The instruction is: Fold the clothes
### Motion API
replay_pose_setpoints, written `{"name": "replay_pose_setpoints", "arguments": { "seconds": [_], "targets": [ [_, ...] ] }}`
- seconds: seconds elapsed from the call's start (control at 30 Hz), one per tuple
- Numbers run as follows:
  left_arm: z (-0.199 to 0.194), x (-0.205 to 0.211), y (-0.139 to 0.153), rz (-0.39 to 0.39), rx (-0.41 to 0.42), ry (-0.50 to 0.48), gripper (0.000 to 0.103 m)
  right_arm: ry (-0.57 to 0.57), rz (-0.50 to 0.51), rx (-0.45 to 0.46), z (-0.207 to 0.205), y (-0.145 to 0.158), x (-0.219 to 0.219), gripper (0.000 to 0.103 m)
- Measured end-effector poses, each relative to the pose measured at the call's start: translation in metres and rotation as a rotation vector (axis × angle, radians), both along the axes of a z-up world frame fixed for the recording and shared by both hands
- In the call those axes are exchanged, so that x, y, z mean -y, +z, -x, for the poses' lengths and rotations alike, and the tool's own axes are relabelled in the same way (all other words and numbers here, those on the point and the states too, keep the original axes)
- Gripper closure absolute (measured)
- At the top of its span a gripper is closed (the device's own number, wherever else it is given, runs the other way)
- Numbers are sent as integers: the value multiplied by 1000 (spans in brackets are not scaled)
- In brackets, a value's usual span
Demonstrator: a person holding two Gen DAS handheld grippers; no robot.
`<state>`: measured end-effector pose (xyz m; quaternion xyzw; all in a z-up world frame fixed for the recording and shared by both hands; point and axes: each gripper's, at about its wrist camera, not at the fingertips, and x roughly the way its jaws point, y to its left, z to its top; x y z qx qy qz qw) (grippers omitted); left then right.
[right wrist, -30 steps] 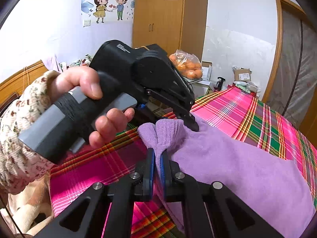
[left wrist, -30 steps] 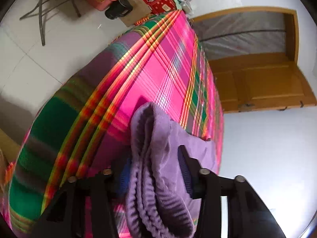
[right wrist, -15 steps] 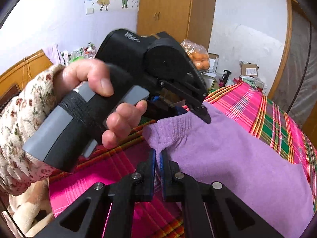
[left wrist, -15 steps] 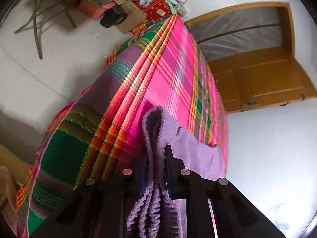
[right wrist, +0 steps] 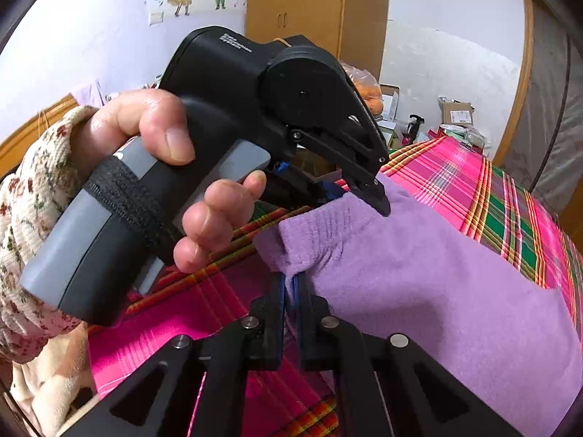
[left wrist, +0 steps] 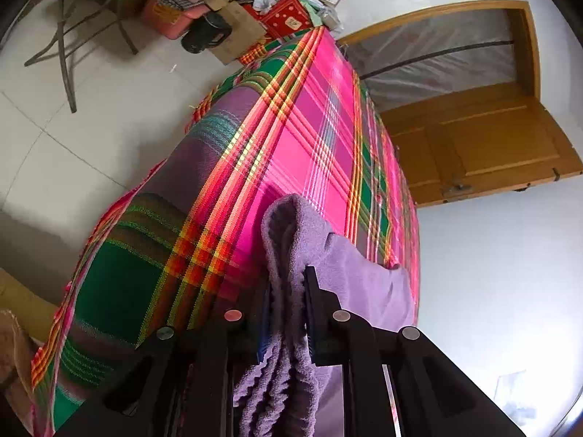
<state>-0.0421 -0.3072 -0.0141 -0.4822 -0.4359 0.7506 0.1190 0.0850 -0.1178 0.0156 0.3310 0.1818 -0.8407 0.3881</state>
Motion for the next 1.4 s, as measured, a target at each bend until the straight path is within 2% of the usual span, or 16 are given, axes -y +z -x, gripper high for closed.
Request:
{"name": "replay_pose_setpoints", "arguments": {
  "seconds": [0.17, 0.37, 0.7, 1.0, 1.4],
  "targets": [
    [-6, -9, 21, 54, -27, -17, 86, -14, 77, -24, -13, 16, -20, 98],
    [-10, -32, 62, 89, -96, -31, 86, -54, 186, -71, -25, 42, -59, 98],
    [-11, -95, 105, 78, -185, -98, 86, -150, 262, -117, -45, 66, -130, 98],
    [8, -157, 111, 46, -189, -183, 86, -259, 301, -96, -33, 69, -190, 98],
    [35, -234, 91, 3, -151, -306, 86, -413, 298, -73, -31, 56, -250, 98]
  ]
}}
